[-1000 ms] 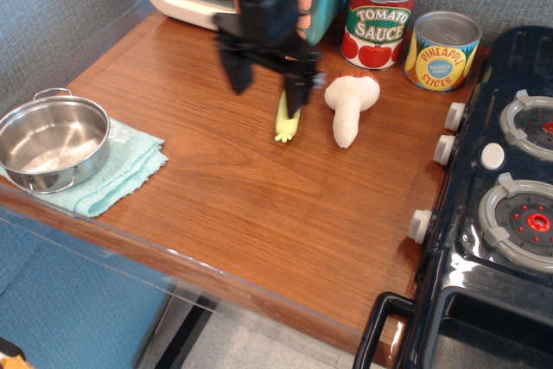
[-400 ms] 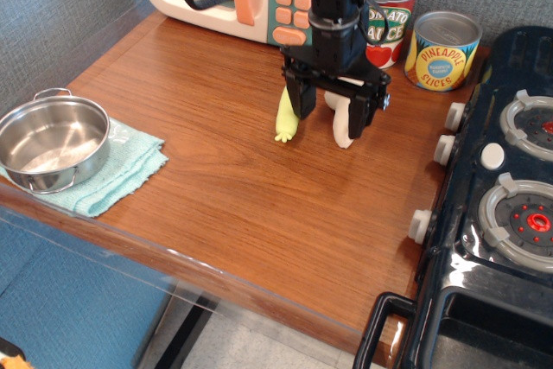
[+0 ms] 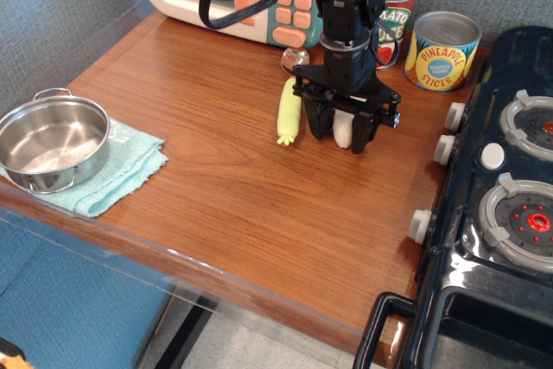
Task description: Put mushroom in pot.
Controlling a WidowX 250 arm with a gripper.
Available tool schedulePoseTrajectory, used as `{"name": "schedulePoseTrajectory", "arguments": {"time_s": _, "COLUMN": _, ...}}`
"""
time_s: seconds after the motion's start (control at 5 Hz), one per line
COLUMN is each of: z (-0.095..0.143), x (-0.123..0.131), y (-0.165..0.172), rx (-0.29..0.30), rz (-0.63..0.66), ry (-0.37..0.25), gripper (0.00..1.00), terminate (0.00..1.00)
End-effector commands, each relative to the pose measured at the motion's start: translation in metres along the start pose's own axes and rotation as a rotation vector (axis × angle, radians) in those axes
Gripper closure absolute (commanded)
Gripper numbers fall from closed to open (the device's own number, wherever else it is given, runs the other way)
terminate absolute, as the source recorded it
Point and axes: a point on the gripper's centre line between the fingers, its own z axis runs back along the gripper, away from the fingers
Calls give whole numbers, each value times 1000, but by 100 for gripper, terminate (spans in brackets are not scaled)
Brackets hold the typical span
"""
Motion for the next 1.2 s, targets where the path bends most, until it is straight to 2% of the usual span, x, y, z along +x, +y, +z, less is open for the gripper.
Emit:
{"name": "schedulePoseTrajectory", "arguments": {"time_s": 0.0, "z": 23, "x": 9, "y": -2, "rx": -11, "rz": -27, "ry": -66, "gripper": 100, "terminate": 0}}
{"name": "schedulePoseTrajectory", "arguments": {"time_s": 0.2, "z": 57, "x": 7, "y": 2, "rx": -31, "rz": -27, "ry": -130, "gripper": 100, "terminate": 0}}
{"name": "schedulePoseTrajectory", "arguments": {"time_s": 0.4, "z": 105, "x": -20, "y": 24, "rx": -27, "rz": -12, "ry": -204, "gripper": 100, "terminate": 0}}
{"name": "schedulePoseTrajectory", "arguments": {"time_s": 0.6, "z": 131, "x": -65, "y": 58, "rx": 46, "rz": 14, "ry": -188, "gripper": 100, "terminate": 0}}
{"name": "schedulePoseTrajectory", "arguments": {"time_s": 0.8, "z": 135, "x": -108, "y": 97, "rx": 157, "rz": 49, "ry": -129, "gripper": 100, "terminate": 0}}
{"name": "schedulePoseTrajectory", "arguments": {"time_s": 1.0, "z": 128, "x": -150, "y": 140, "rx": 223, "rz": 87, "ry": -63, "gripper": 100, "terminate": 0}}
